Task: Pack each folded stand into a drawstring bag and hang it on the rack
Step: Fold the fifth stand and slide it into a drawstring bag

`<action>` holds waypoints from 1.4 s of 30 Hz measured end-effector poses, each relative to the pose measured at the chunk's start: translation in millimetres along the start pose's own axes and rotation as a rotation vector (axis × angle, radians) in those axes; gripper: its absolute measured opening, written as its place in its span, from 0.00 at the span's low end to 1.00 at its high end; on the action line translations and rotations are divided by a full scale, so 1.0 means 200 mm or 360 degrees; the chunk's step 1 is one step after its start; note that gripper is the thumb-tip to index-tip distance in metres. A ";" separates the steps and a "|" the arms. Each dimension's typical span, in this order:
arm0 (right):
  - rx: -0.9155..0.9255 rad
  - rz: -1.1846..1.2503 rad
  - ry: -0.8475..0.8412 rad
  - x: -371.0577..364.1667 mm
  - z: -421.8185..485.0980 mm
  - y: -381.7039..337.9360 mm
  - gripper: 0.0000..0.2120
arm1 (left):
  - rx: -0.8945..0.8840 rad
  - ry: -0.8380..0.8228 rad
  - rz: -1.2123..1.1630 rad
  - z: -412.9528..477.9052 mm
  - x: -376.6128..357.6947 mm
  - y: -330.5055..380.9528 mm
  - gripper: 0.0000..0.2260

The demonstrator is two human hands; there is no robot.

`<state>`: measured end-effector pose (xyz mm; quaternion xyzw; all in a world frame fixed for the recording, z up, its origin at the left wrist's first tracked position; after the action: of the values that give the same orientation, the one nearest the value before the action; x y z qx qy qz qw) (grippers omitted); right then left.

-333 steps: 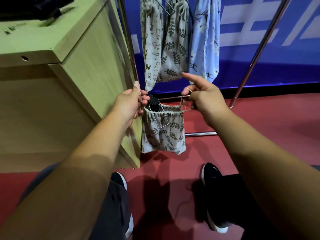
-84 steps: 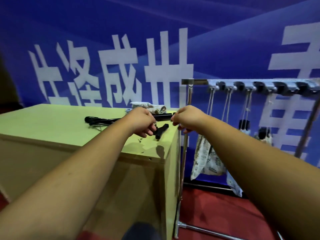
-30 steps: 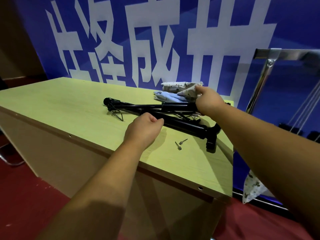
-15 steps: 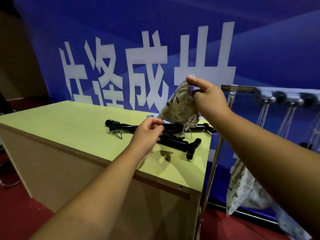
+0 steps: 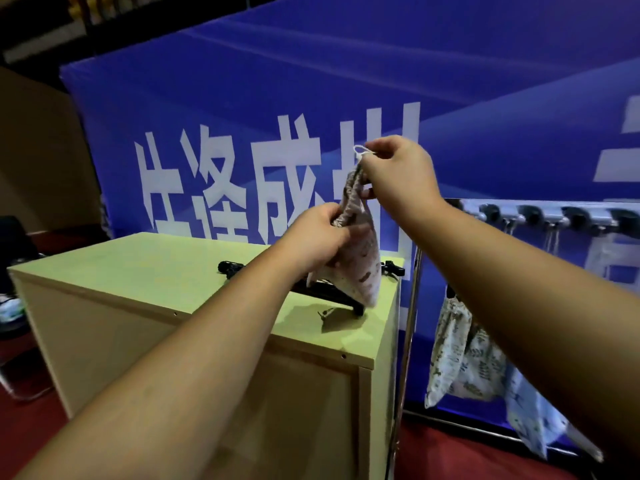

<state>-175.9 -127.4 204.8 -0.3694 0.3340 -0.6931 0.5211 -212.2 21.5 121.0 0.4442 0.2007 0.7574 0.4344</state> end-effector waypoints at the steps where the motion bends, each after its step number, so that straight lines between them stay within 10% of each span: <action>1: -0.0025 -0.0038 0.0028 0.03 -0.02 -0.02 0.11 | -0.0008 -0.0007 0.0034 -0.02 0.01 0.03 0.10; 6: -0.0224 -0.0152 0.0115 0.16 -0.05 0.03 0.20 | 0.0247 -0.0094 -0.0270 -0.11 0.01 0.09 0.31; 9: -0.0352 -0.0183 0.0089 0.22 -0.08 0.08 0.14 | 0.0357 0.0017 -0.0385 -0.13 0.08 0.12 0.12; 16: -0.0899 -0.0292 -0.0574 0.04 -0.30 0.29 0.12 | 0.0611 -0.0104 0.0123 -0.25 0.23 0.00 0.02; 25: -0.1075 -0.1467 -0.1144 -0.27 -0.57 0.72 0.13 | 0.0704 -0.0162 0.1379 -0.37 0.35 -0.37 0.04; 34: -0.0997 -0.1402 -0.0998 -0.48 -0.59 0.97 0.10 | 0.0794 -0.0002 0.0625 -0.49 0.21 -0.83 0.10; 42: -0.0646 -0.1405 -0.0699 -0.71 -0.46 1.17 0.08 | 0.0687 -0.0168 0.0735 -0.48 0.04 -1.01 0.14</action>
<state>-117.6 -37.1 -62.7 -0.7045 0.1572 -0.6744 0.1555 -198.8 145.3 -64.7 0.5984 0.2278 0.7520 0.1566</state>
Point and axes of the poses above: each hand's wrist, its own z-axis towards the middle knuckle, its own x-axis out of the back of the hand, y = z × x, the point moved 10 cm from there along z, towards the middle knuckle, and after that the axes turned 13 degrees about -x, right-handed, at the moved point
